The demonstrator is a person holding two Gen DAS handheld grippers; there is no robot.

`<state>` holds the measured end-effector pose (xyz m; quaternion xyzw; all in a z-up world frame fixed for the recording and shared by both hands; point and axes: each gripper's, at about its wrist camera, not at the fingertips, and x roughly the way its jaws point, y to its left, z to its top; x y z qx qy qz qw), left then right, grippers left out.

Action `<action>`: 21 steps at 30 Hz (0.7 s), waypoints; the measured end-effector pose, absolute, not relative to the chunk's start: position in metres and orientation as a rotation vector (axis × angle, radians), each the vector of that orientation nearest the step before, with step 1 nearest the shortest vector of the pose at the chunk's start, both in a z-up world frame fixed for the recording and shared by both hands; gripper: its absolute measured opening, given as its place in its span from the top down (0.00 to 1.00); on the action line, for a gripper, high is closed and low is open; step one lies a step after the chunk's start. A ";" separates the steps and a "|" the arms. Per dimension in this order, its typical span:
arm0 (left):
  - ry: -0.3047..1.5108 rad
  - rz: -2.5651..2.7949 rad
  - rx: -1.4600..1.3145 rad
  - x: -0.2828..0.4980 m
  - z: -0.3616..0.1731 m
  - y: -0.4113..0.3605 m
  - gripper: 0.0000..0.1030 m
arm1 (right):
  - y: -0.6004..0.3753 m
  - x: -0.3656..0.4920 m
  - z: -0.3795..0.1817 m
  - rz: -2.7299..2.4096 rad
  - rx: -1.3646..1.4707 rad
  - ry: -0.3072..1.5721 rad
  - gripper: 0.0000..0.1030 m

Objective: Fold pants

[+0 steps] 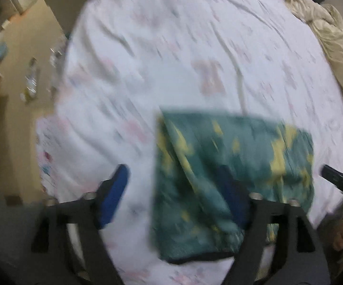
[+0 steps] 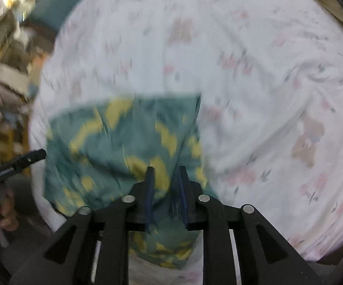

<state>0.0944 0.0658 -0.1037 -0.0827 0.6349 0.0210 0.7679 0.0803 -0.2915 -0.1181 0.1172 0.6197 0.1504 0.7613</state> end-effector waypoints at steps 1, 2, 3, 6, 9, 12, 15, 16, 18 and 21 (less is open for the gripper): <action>1.374 0.059 -0.160 0.104 -0.102 0.071 0.20 | -0.297 0.088 -0.116 0.317 0.266 1.331 0.38; 1.378 0.062 -0.143 0.114 -0.102 0.074 0.20 | -0.303 0.096 -0.115 0.312 0.280 1.321 0.38; 1.389 0.059 -0.122 0.122 -0.104 0.073 0.20 | -0.305 0.100 -0.116 0.316 0.295 1.318 0.38; 1.415 0.035 -0.086 0.133 -0.116 0.074 0.21 | -0.309 0.119 -0.123 0.316 0.303 1.322 0.38; 1.397 0.003 -0.130 0.142 -0.126 0.074 0.24 | -0.309 0.140 -0.137 0.331 0.286 1.346 0.38; 1.387 -0.031 -0.193 0.150 -0.134 0.071 0.24 | -0.305 0.156 -0.148 0.356 0.285 1.376 0.38; 1.441 -0.076 -0.162 0.151 -0.147 0.058 0.24 | -0.299 0.164 -0.160 0.372 0.265 1.416 0.38; 1.453 -0.078 -0.131 0.152 -0.151 0.053 0.27 | -0.296 0.165 -0.163 0.372 0.254 1.425 0.38; 1.467 -0.072 -0.091 0.153 -0.160 0.049 0.31 | -0.292 0.166 -0.170 0.380 0.231 1.443 0.38; 1.451 -0.076 -0.082 0.158 -0.163 0.048 0.56 | -0.284 0.169 -0.176 0.415 0.229 1.456 0.48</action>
